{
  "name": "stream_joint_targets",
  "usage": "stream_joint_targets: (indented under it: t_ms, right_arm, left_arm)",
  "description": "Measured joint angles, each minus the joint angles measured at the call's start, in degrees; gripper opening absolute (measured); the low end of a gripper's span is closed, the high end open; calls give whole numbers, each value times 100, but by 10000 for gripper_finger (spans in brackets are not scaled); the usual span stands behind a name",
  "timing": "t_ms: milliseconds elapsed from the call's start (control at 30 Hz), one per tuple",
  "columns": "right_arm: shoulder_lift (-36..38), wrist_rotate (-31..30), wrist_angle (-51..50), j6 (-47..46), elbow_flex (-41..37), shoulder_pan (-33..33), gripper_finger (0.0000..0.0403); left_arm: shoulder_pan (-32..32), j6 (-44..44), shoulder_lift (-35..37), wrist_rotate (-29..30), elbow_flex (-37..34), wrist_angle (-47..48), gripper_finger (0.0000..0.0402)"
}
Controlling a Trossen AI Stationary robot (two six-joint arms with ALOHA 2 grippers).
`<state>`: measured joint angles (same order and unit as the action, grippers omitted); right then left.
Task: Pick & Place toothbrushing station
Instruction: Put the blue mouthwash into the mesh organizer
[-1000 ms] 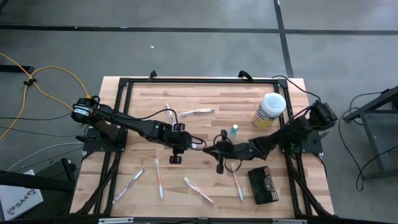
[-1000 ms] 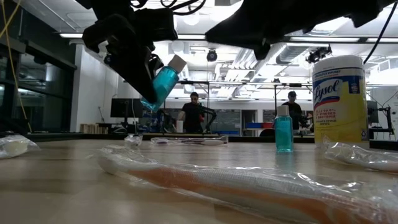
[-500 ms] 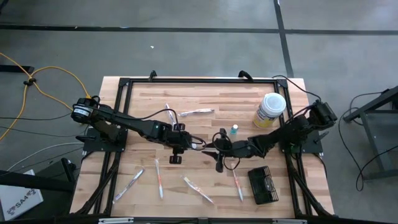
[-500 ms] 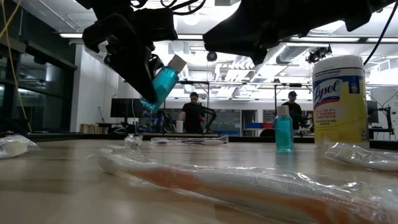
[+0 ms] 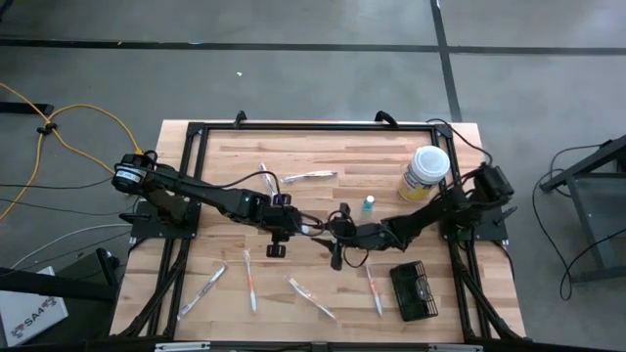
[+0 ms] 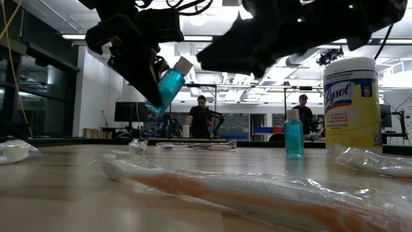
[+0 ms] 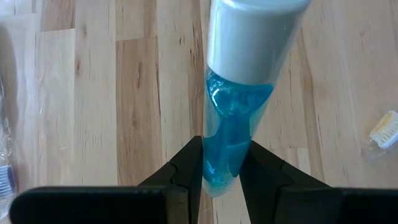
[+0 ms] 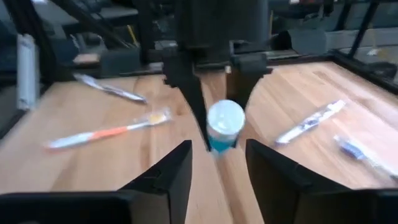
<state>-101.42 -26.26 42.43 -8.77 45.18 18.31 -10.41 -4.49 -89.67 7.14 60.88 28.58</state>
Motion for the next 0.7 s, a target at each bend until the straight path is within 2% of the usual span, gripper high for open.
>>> stream_joint_targets:
  t_ms: [200,700]
  right_arm:
    - [-36,-192,8,142,148,-11,145]
    - [-36,-68,-166,-114,141,-113,145]
  left_arm:
    - [0,6,0,0,0,19,79]
    - [-2,-166,0,-13,0,-42,79]
